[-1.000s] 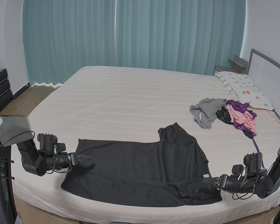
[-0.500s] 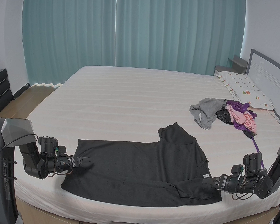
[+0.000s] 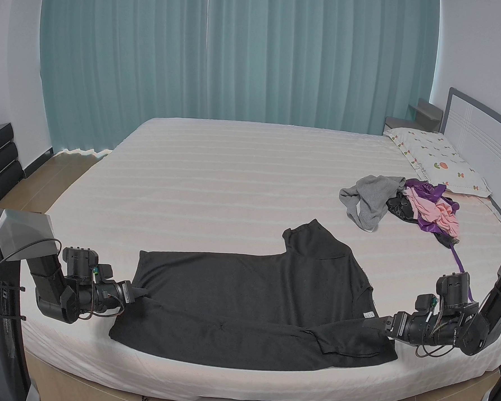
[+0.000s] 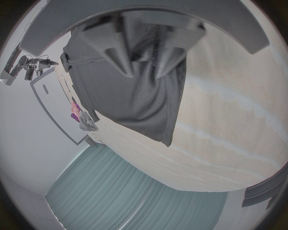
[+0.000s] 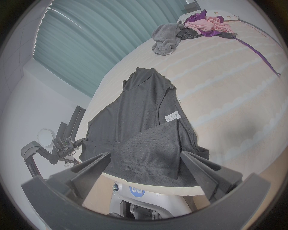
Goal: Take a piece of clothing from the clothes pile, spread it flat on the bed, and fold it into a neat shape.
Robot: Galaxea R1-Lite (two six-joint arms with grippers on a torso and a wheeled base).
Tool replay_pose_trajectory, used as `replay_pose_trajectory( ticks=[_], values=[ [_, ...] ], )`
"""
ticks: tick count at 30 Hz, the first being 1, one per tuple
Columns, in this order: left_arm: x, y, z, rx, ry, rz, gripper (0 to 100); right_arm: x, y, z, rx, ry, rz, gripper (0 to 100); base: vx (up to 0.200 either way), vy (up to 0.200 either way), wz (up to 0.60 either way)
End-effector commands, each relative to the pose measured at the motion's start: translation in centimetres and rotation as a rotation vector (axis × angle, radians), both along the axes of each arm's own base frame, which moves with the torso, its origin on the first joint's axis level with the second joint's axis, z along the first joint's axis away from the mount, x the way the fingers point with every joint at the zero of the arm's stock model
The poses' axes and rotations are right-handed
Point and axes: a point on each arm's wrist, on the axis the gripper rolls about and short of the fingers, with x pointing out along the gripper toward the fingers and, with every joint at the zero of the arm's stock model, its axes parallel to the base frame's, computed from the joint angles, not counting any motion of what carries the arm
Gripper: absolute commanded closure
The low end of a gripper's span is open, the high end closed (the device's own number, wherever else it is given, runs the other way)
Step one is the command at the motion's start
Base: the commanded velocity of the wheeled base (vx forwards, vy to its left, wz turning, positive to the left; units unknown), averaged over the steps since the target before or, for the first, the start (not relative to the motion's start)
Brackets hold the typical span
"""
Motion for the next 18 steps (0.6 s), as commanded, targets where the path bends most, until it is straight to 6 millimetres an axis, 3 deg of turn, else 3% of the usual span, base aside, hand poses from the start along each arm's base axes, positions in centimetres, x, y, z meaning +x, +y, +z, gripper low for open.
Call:
replay_pose_trajectory(
  ticks=[1, 10, 18],
  values=[
    [-0.5, 0.4, 0.8, 0.002, -0.011, 0.01, 100, 0.1, -0.1, 0.0, 0.001, -0.003, -0.006, 0, 0.0, 0.0, 0.0],
    [-1.5, 0.9, 2.3, -0.002, -0.027, 0.023, 100, 0.2, -0.2, 0.1, 0.002, -0.006, -0.01, 0, 0.0, 0.0, 0.0],
    [-1.2, 0.7, 2.1, 0.0, -0.025, 0.024, 100, 0.2, -0.2, 0.0, 0.002, -0.004, -0.01, 0, 0.0, 0.0, 0.0]
  ],
)
